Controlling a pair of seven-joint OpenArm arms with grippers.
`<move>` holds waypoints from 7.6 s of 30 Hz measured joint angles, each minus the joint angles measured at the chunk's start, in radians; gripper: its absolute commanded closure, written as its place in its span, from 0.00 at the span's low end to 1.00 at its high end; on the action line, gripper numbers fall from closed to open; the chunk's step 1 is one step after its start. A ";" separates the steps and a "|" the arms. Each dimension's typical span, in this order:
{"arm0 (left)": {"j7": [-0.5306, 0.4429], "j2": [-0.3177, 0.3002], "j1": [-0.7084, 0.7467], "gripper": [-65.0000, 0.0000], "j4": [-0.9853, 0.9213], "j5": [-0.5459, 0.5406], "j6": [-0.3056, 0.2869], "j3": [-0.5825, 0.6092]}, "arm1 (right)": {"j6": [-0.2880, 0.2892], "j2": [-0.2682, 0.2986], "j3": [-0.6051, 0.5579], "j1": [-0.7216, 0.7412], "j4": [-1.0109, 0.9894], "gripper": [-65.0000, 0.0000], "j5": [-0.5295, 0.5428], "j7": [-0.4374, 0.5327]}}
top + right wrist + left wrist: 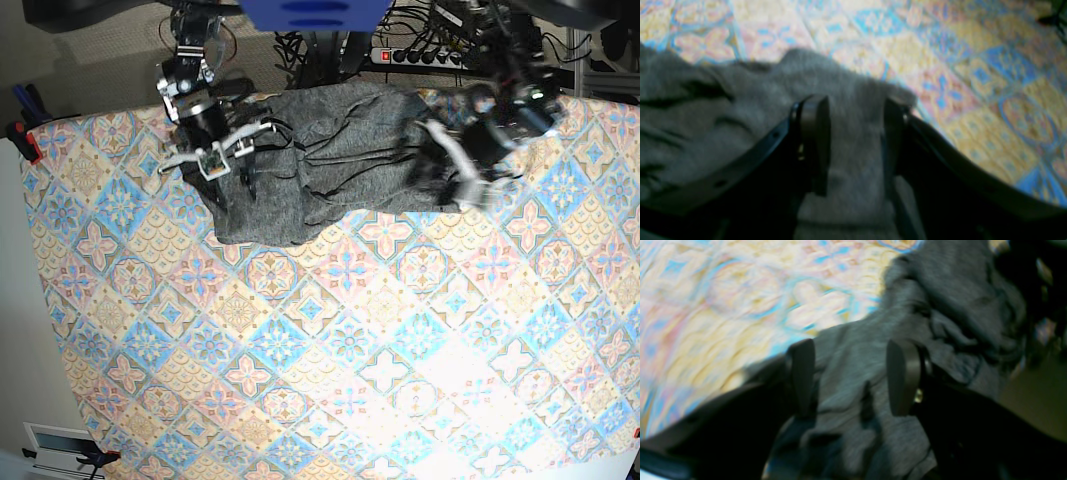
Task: Layout the t-shirt on the table in an organized manner, then fold the t-shirt properly
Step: 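Release the left gripper and lift it off the shirt, then grasp the shirt with the left gripper and fold it toward the right gripper, then release the left gripper and move it back beside the shirt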
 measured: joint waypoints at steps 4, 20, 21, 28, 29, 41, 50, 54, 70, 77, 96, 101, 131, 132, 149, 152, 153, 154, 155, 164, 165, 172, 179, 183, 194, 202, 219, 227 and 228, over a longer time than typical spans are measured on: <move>-0.009 -0.063 0.025 0.54 -0.064 -0.187 -0.003 -0.122 | -0.015 0.004 0.023 0.009 -0.001 0.61 0.005 0.005; -0.028 -0.171 -0.007 0.54 -0.440 -0.203 0.000 -0.026 | -0.007 0.002 0.021 0.006 -0.001 0.61 -0.158 0.010; -0.035 -0.171 -0.007 0.54 -0.443 -0.181 0.008 -0.011 | -0.007 0.002 0.021 0.006 0.000 0.61 -0.158 0.009; -0.061 -0.175 0.011 0.54 -0.464 -0.182 -0.003 -0.002 | -0.008 0.002 0.021 0.011 0.003 0.61 -0.158 0.011; -0.079 -0.174 0.011 0.54 -0.492 -0.194 -0.005 -0.003 | -0.007 0.002 0.021 0.011 0.003 0.61 -0.158 0.011; -0.318 -0.144 -0.131 0.54 -0.701 -0.243 -0.023 0.343 | -0.007 0.002 0.021 0.017 0.003 0.61 -0.161 0.012; -0.311 -0.121 -0.180 0.64 -0.750 -0.243 -0.041 0.401 | -0.006 0.002 0.020 0.010 0.003 0.61 -0.162 0.012; -0.267 -0.113 -0.203 0.95 -0.756 -0.230 -0.053 0.379 | -0.010 0.002 0.021 0.012 0.003 0.61 -0.161 0.012; -0.122 -0.105 -0.439 0.97 -0.971 -0.263 -0.070 0.284 | -0.014 0.002 0.147 0.017 0.002 0.61 -0.158 0.013; 0.076 -0.083 -0.392 0.97 -0.810 -0.213 -0.008 0.196 | -0.011 0.002 0.145 0.017 -0.004 0.61 -0.158 0.013; 0.274 0.056 -0.304 0.97 -0.414 -0.165 0.000 0.271 | -0.015 0.002 0.144 0.133 -0.024 0.61 -0.158 0.021; 0.264 0.121 -0.402 0.97 -0.410 -0.177 0.000 0.426 | -0.006 0.000 0.148 0.106 -0.025 0.61 -0.163 0.006; 0.070 0.206 -0.584 0.97 -0.721 -0.180 0.003 0.813 | -0.010 -0.006 0.322 0.127 -0.057 0.61 -0.157 0.013; 0.076 0.196 -0.584 0.97 -0.721 -0.181 0.003 0.797 | -0.016 -0.004 0.333 0.127 -0.071 0.61 -0.158 0.011; 0.128 0.242 -0.582 0.57 -0.721 -0.177 0.001 0.793 | -0.014 -0.004 0.341 0.127 -0.152 0.61 -0.161 0.011; 0.128 0.247 -0.584 0.50 -0.721 -0.177 0.001 0.793 | -0.014 -0.004 0.341 0.127 -0.152 0.61 -0.161 0.011; 0.128 0.247 -0.584 0.47 -0.721 -0.177 0.001 0.793 | -0.014 -0.004 0.341 0.127 -0.152 0.61 -0.161 0.011; 0.128 0.248 -0.584 0.44 -0.721 -0.177 0.001 0.793 | -0.014 -0.004 0.341 0.127 -0.152 0.61 -0.161 0.011; 0.129 0.252 -0.584 0.41 -0.721 -0.175 0.001 0.793 | -0.014 -0.004 0.341 0.127 -0.152 0.61 -0.161 0.011; 0.129 0.275 -0.584 0.33 -0.721 -0.181 0.003 0.798 | -0.014 -0.004 0.341 0.127 -0.148 0.61 -0.158 0.011; 0.129 0.275 -0.584 0.33 -0.721 -0.181 0.003 0.797 | -0.013 -0.004 0.344 0.127 -0.148 0.61 -0.158 0.012; 0.131 0.280 -0.579 0.33 -0.721 -0.220 0.001 0.745 | -0.013 -0.010 0.482 0.146 -0.148 0.61 -0.160 0.002; 0.129 0.129 -0.571 0.33 -0.609 -0.275 0.002 0.602 | -0.007 -0.006 0.591 0.205 -0.044 0.61 -0.029 0.019; 0.132 0.000 -0.531 0.33 -0.484 -0.261 0.004 0.532 | 0.095 -0.007 0.551 0.145 -0.006 0.61 0.073 0.001; 0.139 -0.019 -0.483 0.33 -0.346 -0.261 0.001 0.578 | 0.121 -0.013 0.376 0.097 0.033 0.61 0.146 0.003; 0.129 0.227 -0.555 0.33 -0.406 -0.124 -0.002 0.783 | 0.121 -0.011 0.372 0.087 0.032 0.61 0.146 0.001; 0.024 0.152 -0.649 0.33 -0.448 -0.217 -0.006 0.795 | 0.110 -0.005 0.387 0.074 0.030 0.61 0.148 0.004; 0.028 -0.129 -0.475 0.33 -0.288 -0.183 -0.003 0.500 | 0.123 -0.009 0.214 0.024 0.096 0.61 0.138 -0.003; 0.028 -0.147 -0.452 0.33 -0.272 -0.153 -0.003 0.449 | 0.116 -0.008 0.177 0.019 0.116 0.61 0.145 0.002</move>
